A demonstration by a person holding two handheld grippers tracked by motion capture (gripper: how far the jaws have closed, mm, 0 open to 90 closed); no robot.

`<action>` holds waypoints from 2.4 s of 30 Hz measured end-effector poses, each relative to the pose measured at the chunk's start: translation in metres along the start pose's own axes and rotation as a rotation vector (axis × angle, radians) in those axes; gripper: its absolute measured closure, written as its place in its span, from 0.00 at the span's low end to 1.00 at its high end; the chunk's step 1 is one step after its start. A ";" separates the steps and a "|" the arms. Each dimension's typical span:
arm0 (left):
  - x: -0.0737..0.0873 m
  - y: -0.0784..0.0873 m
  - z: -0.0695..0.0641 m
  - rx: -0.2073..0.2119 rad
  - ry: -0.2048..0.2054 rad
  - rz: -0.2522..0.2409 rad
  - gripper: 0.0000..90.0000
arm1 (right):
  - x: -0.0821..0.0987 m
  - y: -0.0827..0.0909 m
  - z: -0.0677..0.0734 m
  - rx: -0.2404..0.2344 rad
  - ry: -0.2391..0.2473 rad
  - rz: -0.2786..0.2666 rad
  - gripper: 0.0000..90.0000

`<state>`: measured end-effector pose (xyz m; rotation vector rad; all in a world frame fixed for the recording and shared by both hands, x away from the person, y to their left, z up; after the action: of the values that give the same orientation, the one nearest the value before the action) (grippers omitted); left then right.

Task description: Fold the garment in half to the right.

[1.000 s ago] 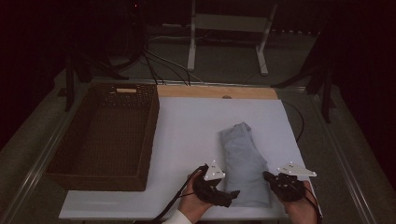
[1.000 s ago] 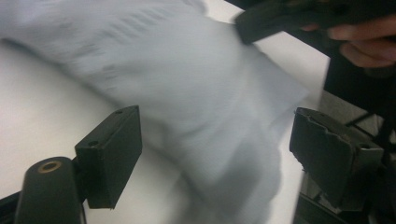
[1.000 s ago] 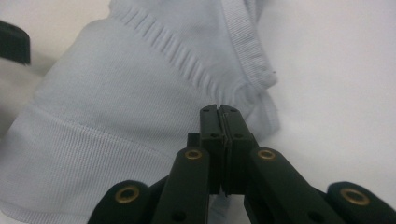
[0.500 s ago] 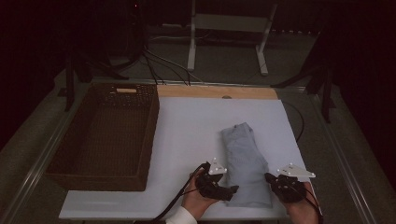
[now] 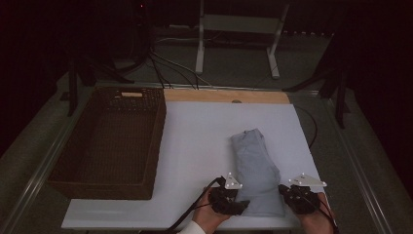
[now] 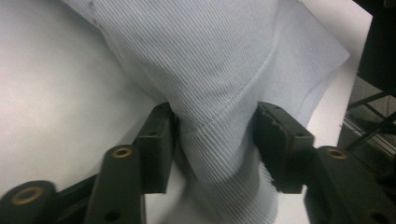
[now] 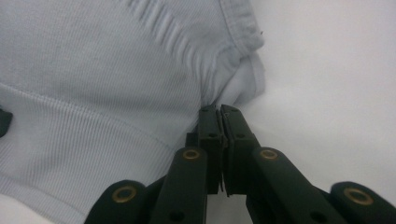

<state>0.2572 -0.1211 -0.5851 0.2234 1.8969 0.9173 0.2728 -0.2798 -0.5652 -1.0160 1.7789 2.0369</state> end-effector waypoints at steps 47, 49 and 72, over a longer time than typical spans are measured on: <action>0.015 0.033 0.012 -0.010 -0.038 -0.001 0.86 | -0.079 -0.001 0.009 -0.102 -0.083 -0.216 0.29; 0.016 0.034 0.011 -0.010 -0.038 -0.002 0.86 | -0.085 -0.004 0.011 -0.115 -0.090 -0.216 0.28; 0.024 0.041 0.007 -0.003 -0.041 -0.006 0.86 | -0.130 -0.043 0.029 -0.169 -0.114 -0.149 0.41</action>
<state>0.2421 -0.0767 -0.5759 0.2326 1.8576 0.9046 0.3832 -0.2109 -0.5146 -1.0226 1.4514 2.1330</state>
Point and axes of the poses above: each handheld gripper's, and its own axes: y roughly backward along the jaws, x roughly out of its underside, z roughly to its left, the point moved 10 cm from there along -y, roughly forward along the jaws, and after that the axes turned 4 degrees about -y, right-handed, at the moved point
